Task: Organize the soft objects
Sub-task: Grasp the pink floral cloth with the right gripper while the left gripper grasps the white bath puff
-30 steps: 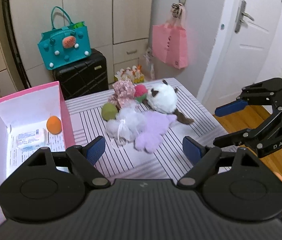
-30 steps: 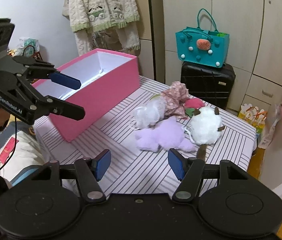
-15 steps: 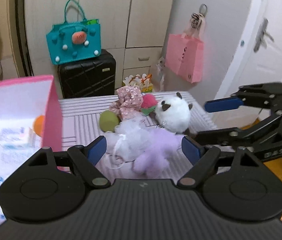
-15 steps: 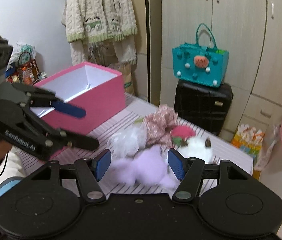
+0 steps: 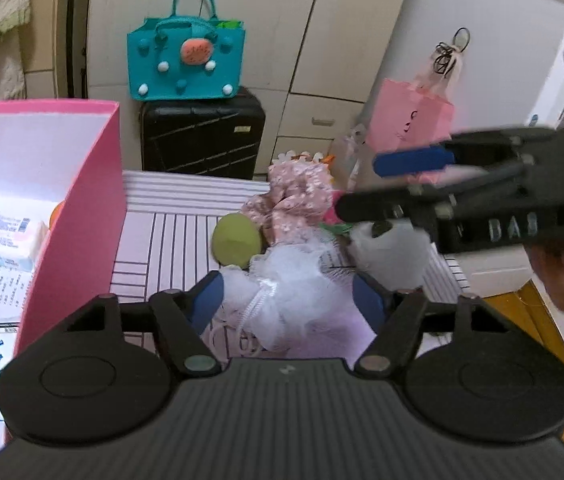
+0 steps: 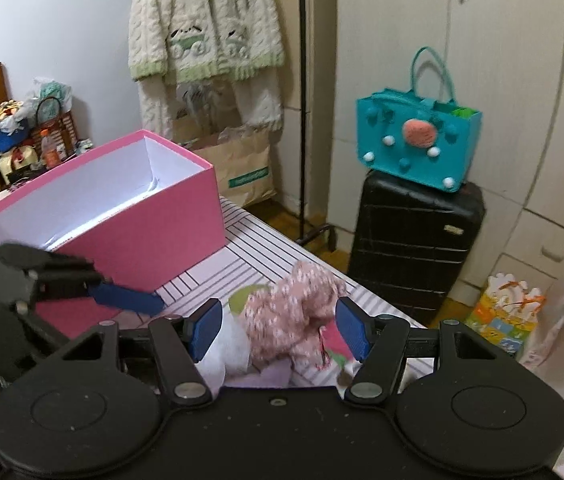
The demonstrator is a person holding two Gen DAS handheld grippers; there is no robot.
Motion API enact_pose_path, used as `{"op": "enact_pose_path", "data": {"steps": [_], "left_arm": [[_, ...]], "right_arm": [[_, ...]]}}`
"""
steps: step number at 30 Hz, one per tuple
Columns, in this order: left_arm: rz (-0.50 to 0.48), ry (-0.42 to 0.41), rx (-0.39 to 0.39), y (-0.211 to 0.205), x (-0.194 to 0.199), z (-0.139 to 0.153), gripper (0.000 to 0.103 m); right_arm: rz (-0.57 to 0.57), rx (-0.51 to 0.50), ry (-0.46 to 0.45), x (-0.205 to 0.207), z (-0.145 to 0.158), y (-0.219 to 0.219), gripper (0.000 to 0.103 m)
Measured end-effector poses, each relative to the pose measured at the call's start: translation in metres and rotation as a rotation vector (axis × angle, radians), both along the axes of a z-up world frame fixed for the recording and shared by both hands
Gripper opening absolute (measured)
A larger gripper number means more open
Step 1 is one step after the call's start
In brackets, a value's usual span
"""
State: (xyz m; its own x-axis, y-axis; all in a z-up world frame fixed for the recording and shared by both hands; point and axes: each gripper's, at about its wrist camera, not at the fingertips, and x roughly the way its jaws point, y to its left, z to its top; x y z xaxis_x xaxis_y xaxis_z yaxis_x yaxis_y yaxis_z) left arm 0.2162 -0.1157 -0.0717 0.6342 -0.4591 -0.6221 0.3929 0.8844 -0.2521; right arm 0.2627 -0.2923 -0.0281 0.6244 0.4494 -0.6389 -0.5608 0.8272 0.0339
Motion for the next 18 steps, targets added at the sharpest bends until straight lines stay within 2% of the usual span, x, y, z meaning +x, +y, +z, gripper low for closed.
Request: {"op": "enact_pose_path", "data": {"steps": [5, 7, 13, 15, 18], "left_arm": [[0.025, 0.052, -0.018, 0.001, 0.014, -0.012, 0.063], [0.027, 0.064, -0.028, 0.001, 0.017, -0.015, 0.062], [0.036, 0.105, -0.019, -0.001, 0.025, -0.023, 0.062], [0.034, 0.116, -0.012, -0.002, 0.025, -0.025, 0.062], [0.027, 0.141, -0.004, -0.004, 0.027, -0.028, 0.062]], "right_arm": [[0.047, -0.015, 0.067, 0.041, -0.007, 0.010, 0.067], [0.057, -0.042, 0.096, 0.055, -0.015, 0.014, 0.063], [0.088, -0.075, 0.193, 0.078, -0.041, 0.018, 0.043], [0.094, -0.078, 0.210, 0.078, -0.047, 0.019, 0.033], [0.110, -0.098, 0.225, 0.077, -0.054, 0.023, 0.030]]}}
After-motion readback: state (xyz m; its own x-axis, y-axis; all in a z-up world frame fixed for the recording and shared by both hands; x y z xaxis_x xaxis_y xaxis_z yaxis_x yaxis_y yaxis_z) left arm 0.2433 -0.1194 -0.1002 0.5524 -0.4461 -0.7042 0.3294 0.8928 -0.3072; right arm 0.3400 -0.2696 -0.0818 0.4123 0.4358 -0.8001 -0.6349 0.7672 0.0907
